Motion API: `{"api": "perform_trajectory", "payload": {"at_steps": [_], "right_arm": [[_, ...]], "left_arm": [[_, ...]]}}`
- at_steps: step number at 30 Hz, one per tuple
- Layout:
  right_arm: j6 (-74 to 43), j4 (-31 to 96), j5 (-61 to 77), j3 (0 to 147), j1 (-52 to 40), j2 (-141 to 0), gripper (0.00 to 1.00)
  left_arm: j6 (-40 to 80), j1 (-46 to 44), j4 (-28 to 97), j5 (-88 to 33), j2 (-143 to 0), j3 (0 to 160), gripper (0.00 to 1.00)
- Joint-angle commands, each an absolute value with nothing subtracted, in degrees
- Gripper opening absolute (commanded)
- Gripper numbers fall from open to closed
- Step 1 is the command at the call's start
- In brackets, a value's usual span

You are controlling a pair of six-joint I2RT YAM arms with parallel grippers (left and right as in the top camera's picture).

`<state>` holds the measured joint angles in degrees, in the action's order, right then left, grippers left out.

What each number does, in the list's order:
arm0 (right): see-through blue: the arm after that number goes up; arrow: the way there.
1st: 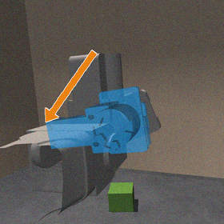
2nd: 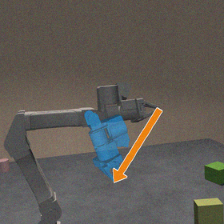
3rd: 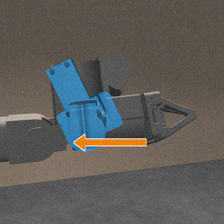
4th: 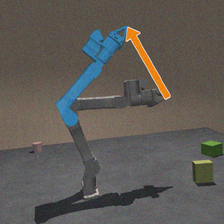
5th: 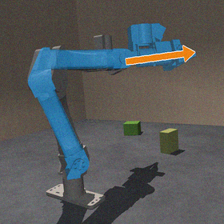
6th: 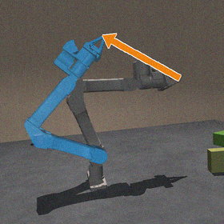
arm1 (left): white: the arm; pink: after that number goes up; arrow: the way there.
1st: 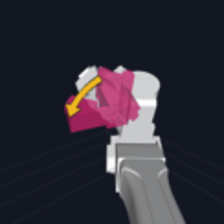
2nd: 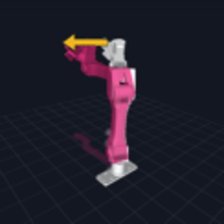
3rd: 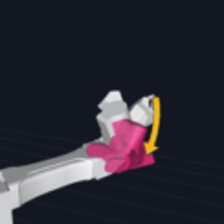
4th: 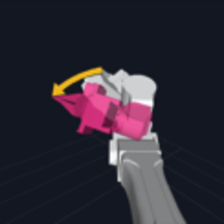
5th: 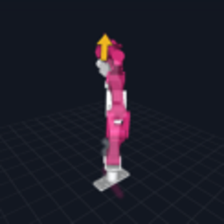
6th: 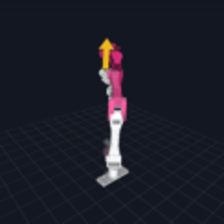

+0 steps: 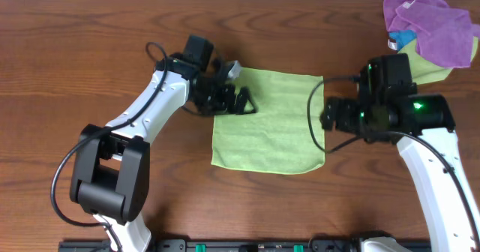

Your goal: Fold the cloth

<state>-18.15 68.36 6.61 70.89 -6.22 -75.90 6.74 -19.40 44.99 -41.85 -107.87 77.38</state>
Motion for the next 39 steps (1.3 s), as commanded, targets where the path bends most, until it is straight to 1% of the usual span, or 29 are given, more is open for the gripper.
{"api": "perform_trajectory", "payload": {"at_steps": [1,2,3,7,10,13,14,16,18,22,23,28,31,36,39], "right_arm": [[-19.49,71.66,3.38,71.09,-6.13,-74.72,0.91],[-19.73,72.1,3.38,70.39,-6.13,-73.63,0.91],[-20.29,72.05,3.36,69.58,-6.15,-72.27,0.91],[-20.62,71.94,4.43,64.16,-6.13,-62.72,0.96],[-21.67,73.45,6.0,59.72,-6.13,-55.79,0.94],[-23.38,74.76,7.11,55.48,-6.13,-48.97,0.95],[-23.4,74.39,8.34,54.15,-6.11,-47.24,0.95],[-23.44,73.34,12.34,51.72,-6.0,-45.39,0.95],[-24.88,72.6,15.0,48.77,-6.0,-44.95,0.92],[-26.2,69.58,17.5,42.46,-5.98,-44.99,0.89],[-26.39,68.42,18.59,40.88,-5.98,-44.99,0.89],[-28.73,62.11,22.48,33.8,-5.96,-44.99,0.87],[-28.95,59.44,22.74,30.92,-5.96,-45.04,0.86],[-29.34,57.08,21.41,28.75,-5.52,-46.19,0.85],[-28.93,54.61,21.43,28.34,-4.45,-48.4,0.82]], "left_arm": [[7.77,-20.12,51.86,-24.51,-104.49,78.17,0.82],[7.79,-20.18,53.71,-21.89,-103.48,78.11,0.84],[7.64,-20.23,55.24,-20.38,-102.15,77.93,0.88],[7.77,-20.05,58.46,-20.56,-96.64,76.64,0.89],[8.29,-20.82,58.96,-20.34,-92.16,73.45,0.87],[9.67,-20.93,57.95,-19.03,-86.35,66.85,0.88],[9.67,-20.84,57.1,-19.27,-84.86,64.55,0.93],[10.79,-20.45,54.46,-20.73,-82.24,59.11,0.92],[12.45,-20.43,51.09,-24.21,-81.08,53.98,0.87],[13.76,-20.71,46.54,-27.79,-81.25,47.86,0.88],[13.85,-20.69,46.26,-27.75,-81.28,47.18,0.86],[14.41,-20.29,43.51,-28.64,-81.28,43.35,0.84],[15.31,-20.27,39.55,-30.11,-81.28,40.75,0.87],[16.62,-20.27,35.05,-30.46,-81.43,39.64,0.88],[16.8,-20.25,32.62,-31.62,-82.52,39.64,0.88]]}}
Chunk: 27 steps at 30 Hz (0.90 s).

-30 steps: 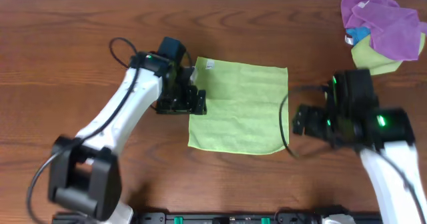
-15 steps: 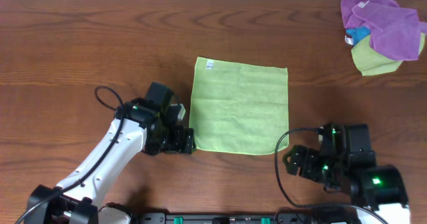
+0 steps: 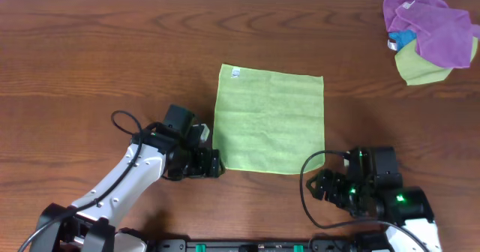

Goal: Fold the cloth
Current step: 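Lower both grippers to the cloth's bottom-left and bottom-right corners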

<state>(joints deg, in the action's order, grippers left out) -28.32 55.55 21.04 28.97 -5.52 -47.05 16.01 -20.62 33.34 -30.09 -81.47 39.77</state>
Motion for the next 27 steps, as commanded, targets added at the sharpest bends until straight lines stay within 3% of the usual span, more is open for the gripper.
{"api": "perform_trajectory", "payload": {"at_steps": [1,18,27], "right_arm": [[-28.64,53.65,21.45,28.34,-4.01,-49.56,0.82],[-18.09,41.23,30.79,28.34,9.04,-65.41,0.77],[-17.93,31.14,38.94,28.34,9.76,-80.42,0.72]], "left_arm": [[17.1,-20.27,31.66,-31.66,-83.22,39.64,0.88],[18.06,-19.75,21.98,-37.52,-90.7,39.66,0.86],[18.04,-18.55,21.8,-37.56,-90.7,39.66,0.85]]}}
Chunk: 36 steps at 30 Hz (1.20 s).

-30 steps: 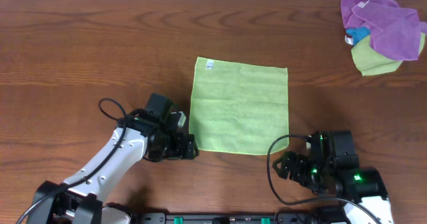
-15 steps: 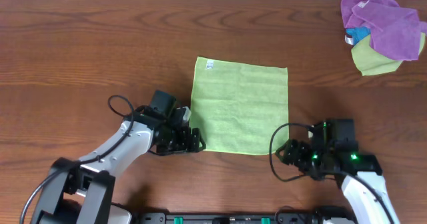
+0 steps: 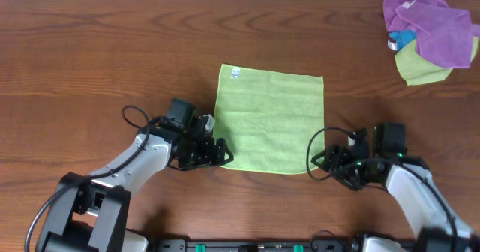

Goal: Fold the cloth
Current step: 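Lower both grippers to the cloth's bottom-left and bottom-right corners, then grasp the bottom corners with both grippers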

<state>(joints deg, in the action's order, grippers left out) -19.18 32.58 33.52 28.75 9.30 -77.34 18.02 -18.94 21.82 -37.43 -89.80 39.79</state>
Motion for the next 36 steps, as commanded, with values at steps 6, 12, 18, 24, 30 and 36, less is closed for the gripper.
{"api": "perform_trajectory", "payload": {"at_steps": [6,12,18,24,30,36], "right_arm": [[-17.93,28.03,40.73,28.34,9.78,-84.66,0.7],[-17.82,27.97,38.33,28.34,10.79,-84.66,0.69],[-16.12,29.93,35.18,28.34,13.54,-84.66,0.66],[-14.96,30.39,33.17,28.34,14.61,-84.66,0.58],[-15.16,29.3,32.34,28.34,14.61,-84.66,0.49],[-16.23,27.79,32.95,28.36,14.59,-84.66,0.28]], "left_arm": [[19.03,-18.55,20.34,-37.71,-90.74,39.66,0.83],[21.76,-18.55,16.25,-40.53,-92.33,39.66,0.79],[22.13,-18.55,16.23,-43.42,-96.55,39.66,0.73],[22.52,-18.55,16.56,-43.66,-97.08,39.66,0.67],[23.0,-18.55,18.13,-43.81,-97.06,39.66,0.65],[24.49,-18.55,18.24,-45.06,-97.06,39.66,0.57]]}}
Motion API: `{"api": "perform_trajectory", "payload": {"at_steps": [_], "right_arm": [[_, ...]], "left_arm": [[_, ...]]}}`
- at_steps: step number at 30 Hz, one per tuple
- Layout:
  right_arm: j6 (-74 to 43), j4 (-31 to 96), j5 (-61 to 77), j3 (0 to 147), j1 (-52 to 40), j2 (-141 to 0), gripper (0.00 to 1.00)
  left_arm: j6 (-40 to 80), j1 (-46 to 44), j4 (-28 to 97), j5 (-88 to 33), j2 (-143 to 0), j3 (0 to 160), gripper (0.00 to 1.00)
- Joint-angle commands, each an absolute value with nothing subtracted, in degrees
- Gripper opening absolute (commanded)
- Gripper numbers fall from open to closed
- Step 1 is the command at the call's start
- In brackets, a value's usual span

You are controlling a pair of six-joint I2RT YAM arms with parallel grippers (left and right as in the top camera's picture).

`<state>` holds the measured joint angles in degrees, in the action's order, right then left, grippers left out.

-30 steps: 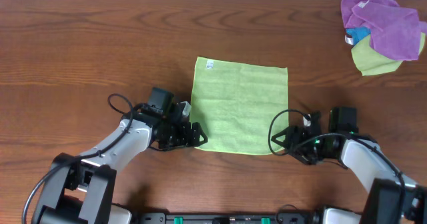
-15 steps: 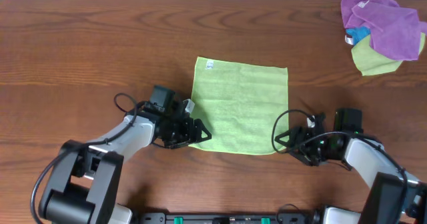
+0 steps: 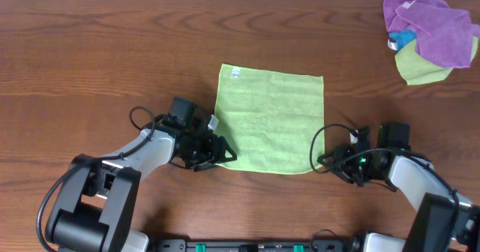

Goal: Fold the cloth
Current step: 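Grasp the bottom corners with both grippers, then lift the bottom edge with both grippers and fold it toward the top edge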

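Observation:
A lime-green cloth (image 3: pixel 270 121) lies spread flat in the middle of the table, with a small white tag at its far left corner. My left gripper (image 3: pixel 223 154) sits low at the cloth's near left corner, its dark fingers overlapping the edge. At the near right corner is my right gripper (image 3: pixel 325 162), touching that corner, which looks drawn slightly inward. The overhead view is too small to show how far either pair of fingers is spread.
A heap of purple, blue and yellow-green cloths (image 3: pixel 427 34) lies at the far right corner of the brown wooden table (image 3: pixel 112 49). Both arms reach in from the near edge, with cables looping beside them.
The left gripper has shifted a little right onto the near left corner. The right gripper has moved slightly right and closer to the near right corner, and that corner now sits a bit inward.
First both grippers were at the cloth's far side, the left at the far left corner. Then the cloth lay flat and both arms were drawn back near the front edge. After that each gripper stood beside a near corner, and now each is on its corner.

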<state>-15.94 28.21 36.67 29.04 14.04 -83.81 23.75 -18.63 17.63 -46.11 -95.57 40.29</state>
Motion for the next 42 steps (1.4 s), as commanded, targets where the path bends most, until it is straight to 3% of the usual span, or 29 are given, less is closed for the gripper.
{"api": "perform_trajectory", "payload": {"at_steps": [1,4,7,8,19,42], "right_arm": [[-16.25,27.7,33.34,28.36,14.59,-84.66,0.23],[-16.25,27.62,34.81,28.36,14.59,-84.66,0.02],[-16.25,27.62,35.48,28.34,14.55,-84.66,0.01],[-16.25,27.62,36.23,28.36,14.55,-84.66,0.01],[-16.25,28.08,47.92,29.34,14.57,-84.6,0.01],[-16.49,38.46,43.64,44.31,14.61,-83.46,0.01]], "left_arm": [[24.49,-18.55,18.35,-45.06,-97.06,39.66,0.53],[24.51,-18.55,18.37,-45.06,-97.06,39.66,0.27],[24.49,-18.55,18.85,-45.08,-97.06,39.66,0.07],[24.49,-18.55,19.05,-45.08,-97.06,39.66,0.06],[24.49,-18.15,19.18,-55.57,-96.95,44.88,0.06],[24.47,-14.92,20.08,-53.3,-96.97,54.96,0.06]]}}
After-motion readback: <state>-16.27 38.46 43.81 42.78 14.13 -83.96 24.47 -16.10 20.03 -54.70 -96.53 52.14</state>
